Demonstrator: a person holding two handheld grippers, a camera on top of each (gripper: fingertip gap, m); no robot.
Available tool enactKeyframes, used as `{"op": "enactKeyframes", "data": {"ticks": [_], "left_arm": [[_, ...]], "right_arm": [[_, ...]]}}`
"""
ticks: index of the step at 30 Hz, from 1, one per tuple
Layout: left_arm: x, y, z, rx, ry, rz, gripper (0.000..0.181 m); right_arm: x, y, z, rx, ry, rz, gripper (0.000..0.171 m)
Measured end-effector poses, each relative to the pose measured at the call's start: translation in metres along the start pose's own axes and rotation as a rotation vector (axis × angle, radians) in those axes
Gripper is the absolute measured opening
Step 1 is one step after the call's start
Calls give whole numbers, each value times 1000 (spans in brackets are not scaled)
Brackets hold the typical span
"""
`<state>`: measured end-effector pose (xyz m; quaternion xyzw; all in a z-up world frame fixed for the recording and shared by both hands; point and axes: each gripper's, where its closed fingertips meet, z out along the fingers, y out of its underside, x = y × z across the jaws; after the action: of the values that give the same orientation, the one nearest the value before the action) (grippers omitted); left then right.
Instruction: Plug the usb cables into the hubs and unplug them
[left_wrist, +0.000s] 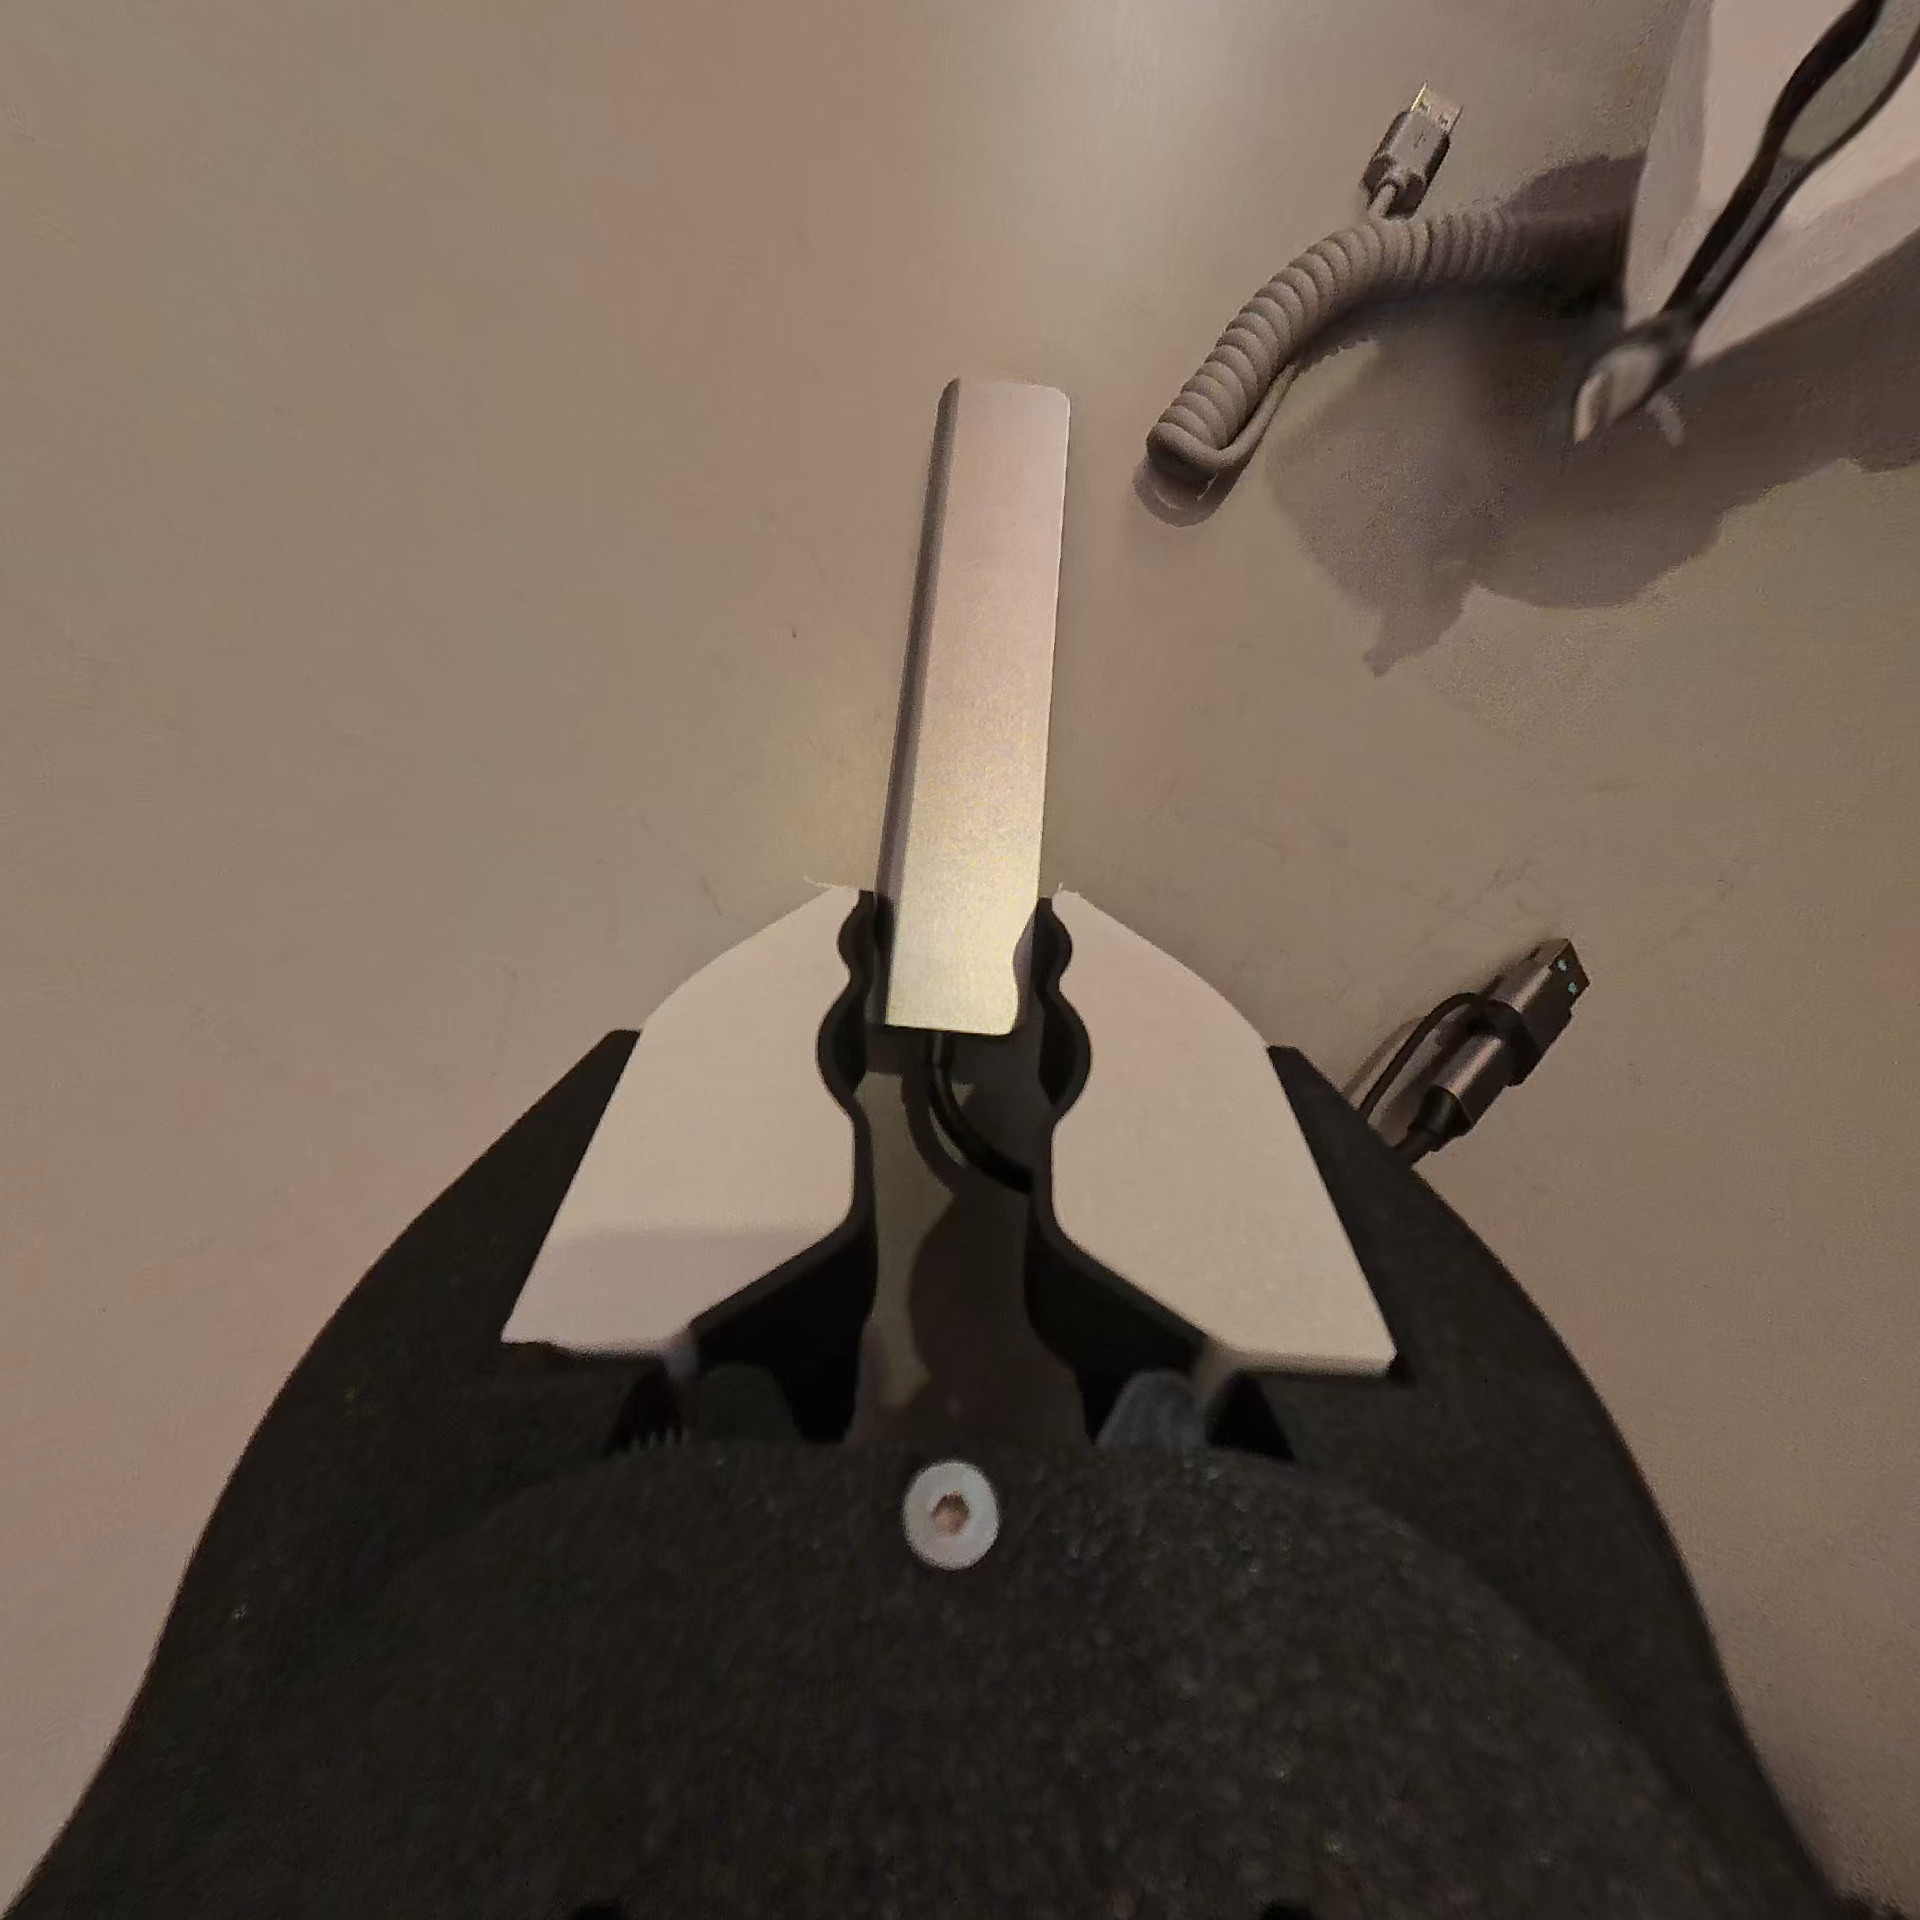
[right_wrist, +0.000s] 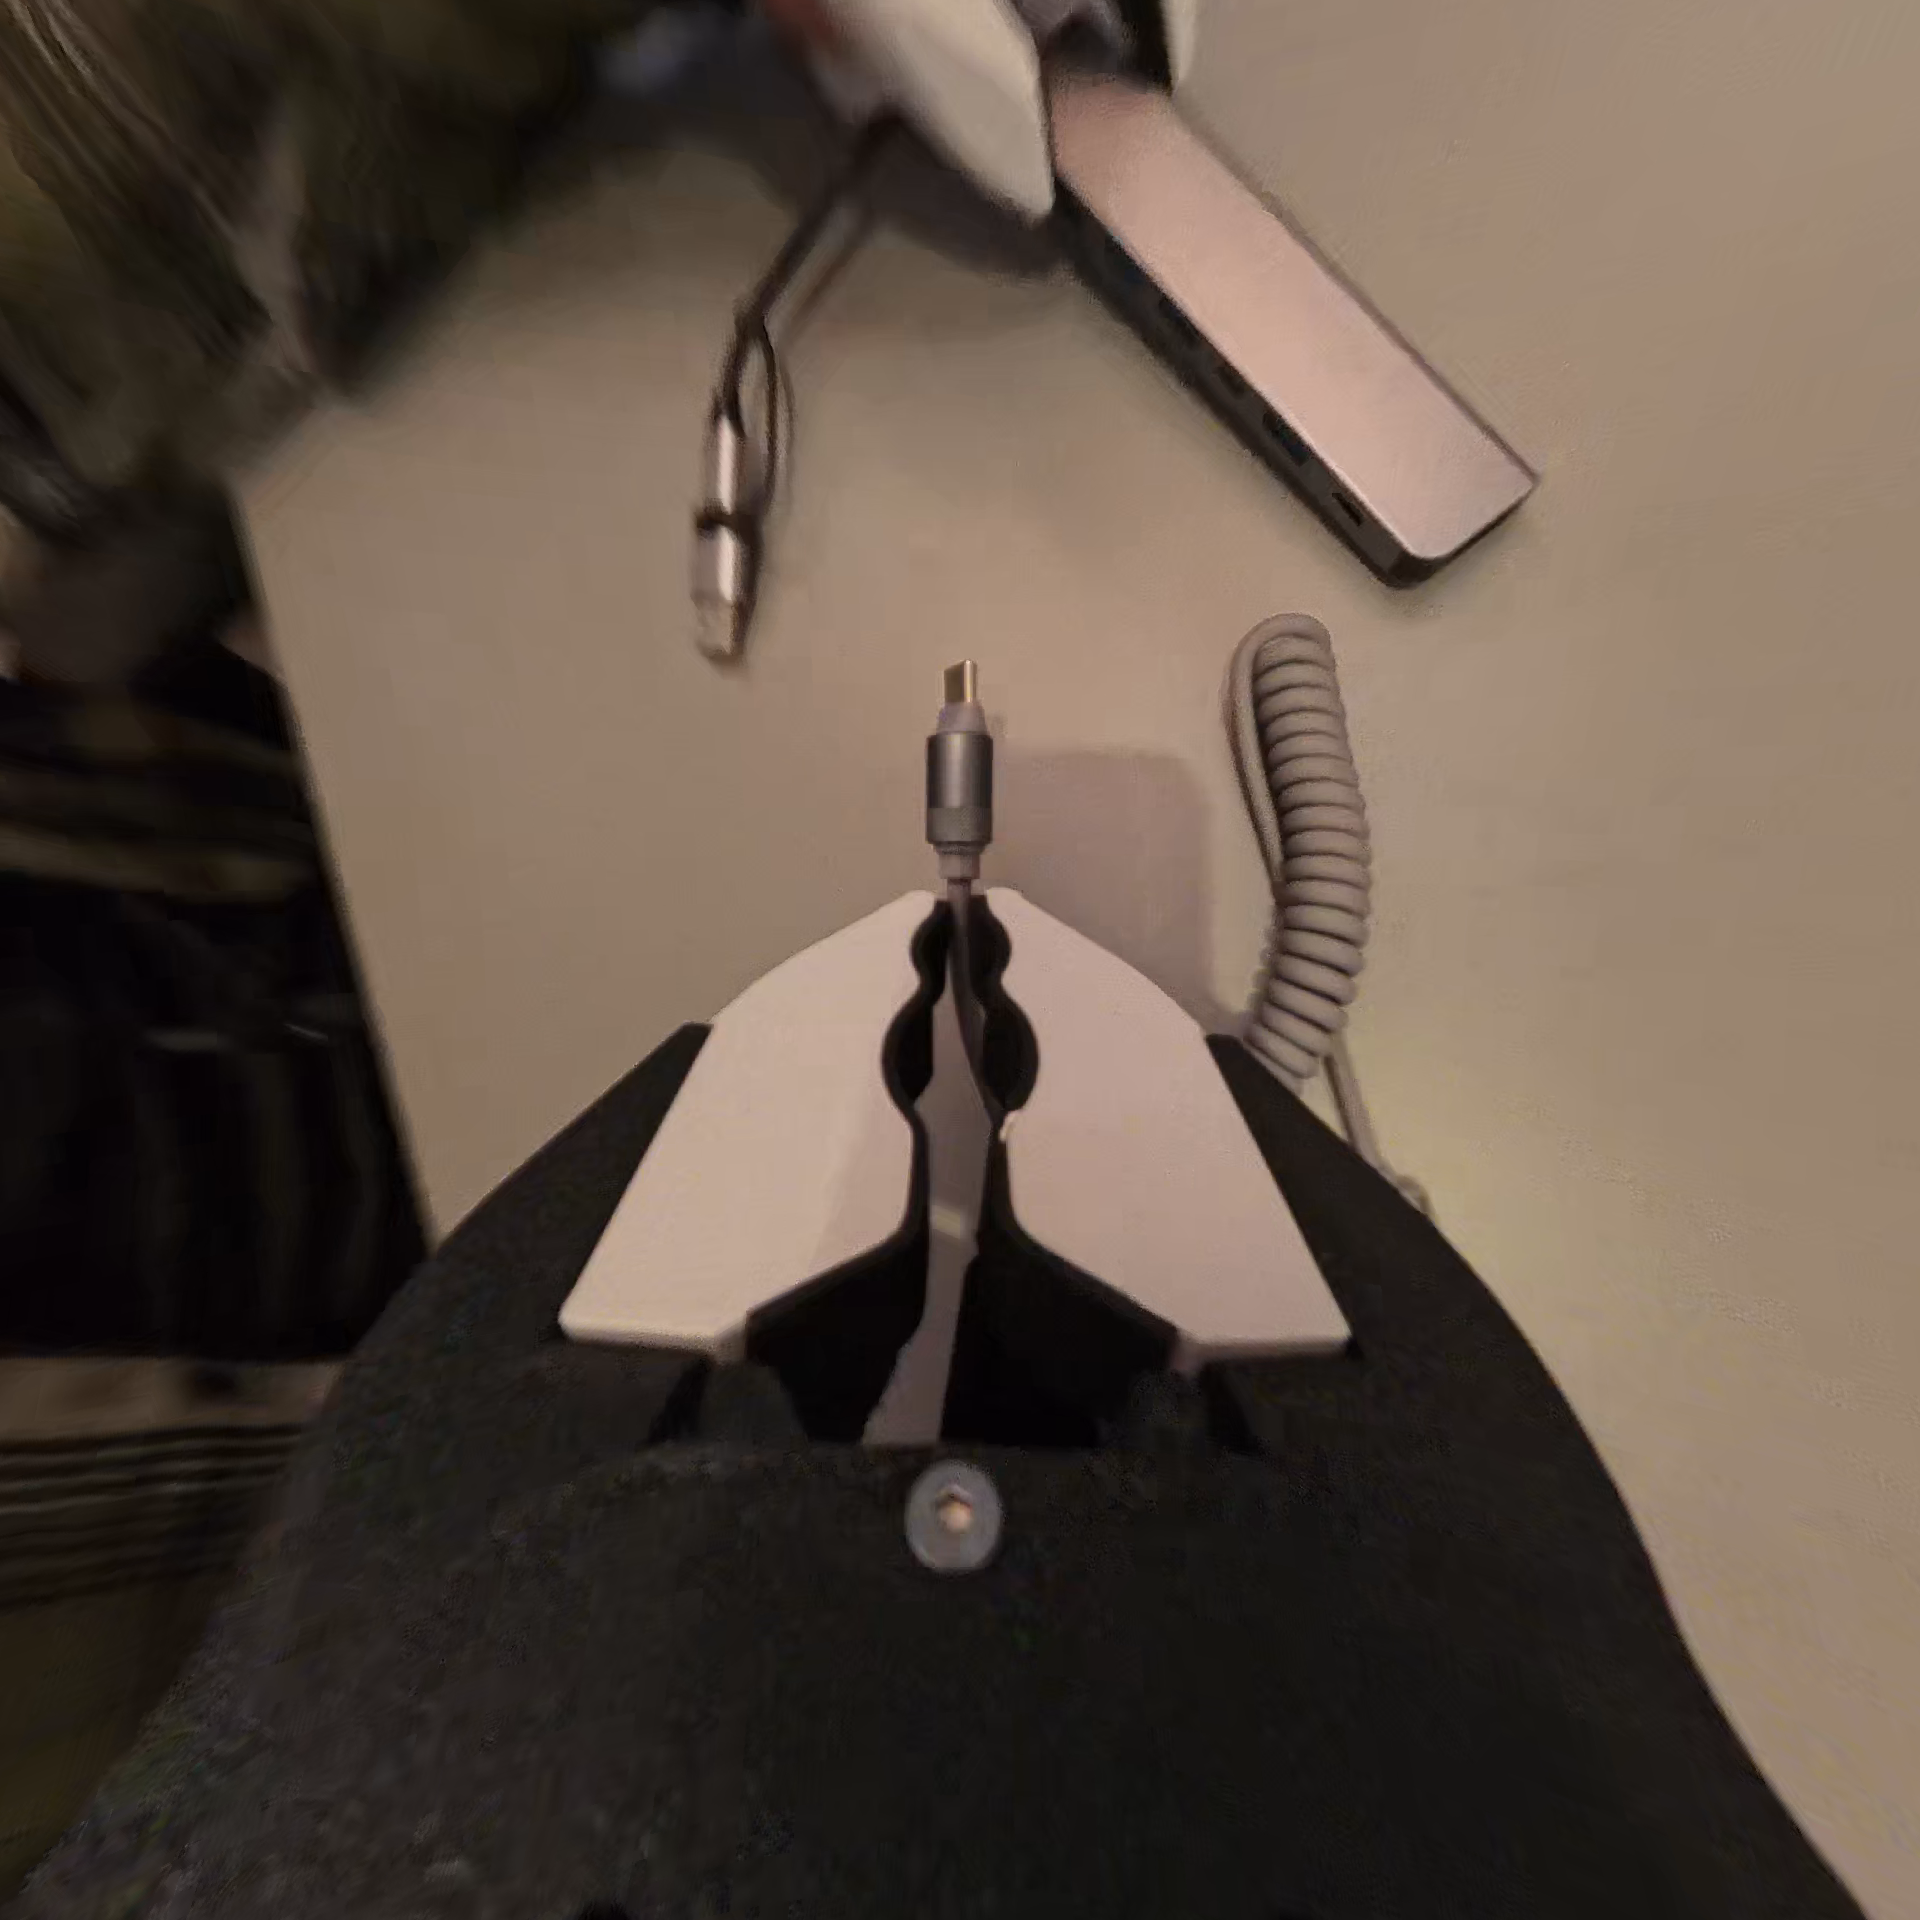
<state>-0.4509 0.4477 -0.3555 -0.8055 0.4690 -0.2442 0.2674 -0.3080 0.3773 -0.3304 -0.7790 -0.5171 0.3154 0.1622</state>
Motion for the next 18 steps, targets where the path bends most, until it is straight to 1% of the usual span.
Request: {"op": "enactKeyframes", "data": {"ticks": [1, 4, 7, 10, 14, 15, 16, 18], "left_arm": [[0, -1, 0, 1, -3, 5, 28], [1, 0, 0, -15, -13, 17, 28], [-2, 6, 2, -61, -45, 40, 38], [-4, 12, 4, -105, -66, 73, 46], [-1, 13, 8, -121, -69, 113, 48], [-1, 12, 8, -120, -66, 115, 44], [1, 12, 9, -117, -61, 118, 29], [2, 11, 10, -124, -54, 123, 28]], "right_arm": [[-2, -6, -6, 34, -40, 81, 3], [-9, -15, -15, 99, -142, 258, 3], [-16, -20, -17, 148, -233, 369, 3], [-18, -19, -14, 154, -265, 421, 3], [-21, -22, -12, 165, -300, 450, 3], [-21, -22, -12, 166, -299, 452, 3], [-21, -23, -11, 167, -300, 455, 3], [-22, -26, -9, 180, -319, 478, 3]]}}
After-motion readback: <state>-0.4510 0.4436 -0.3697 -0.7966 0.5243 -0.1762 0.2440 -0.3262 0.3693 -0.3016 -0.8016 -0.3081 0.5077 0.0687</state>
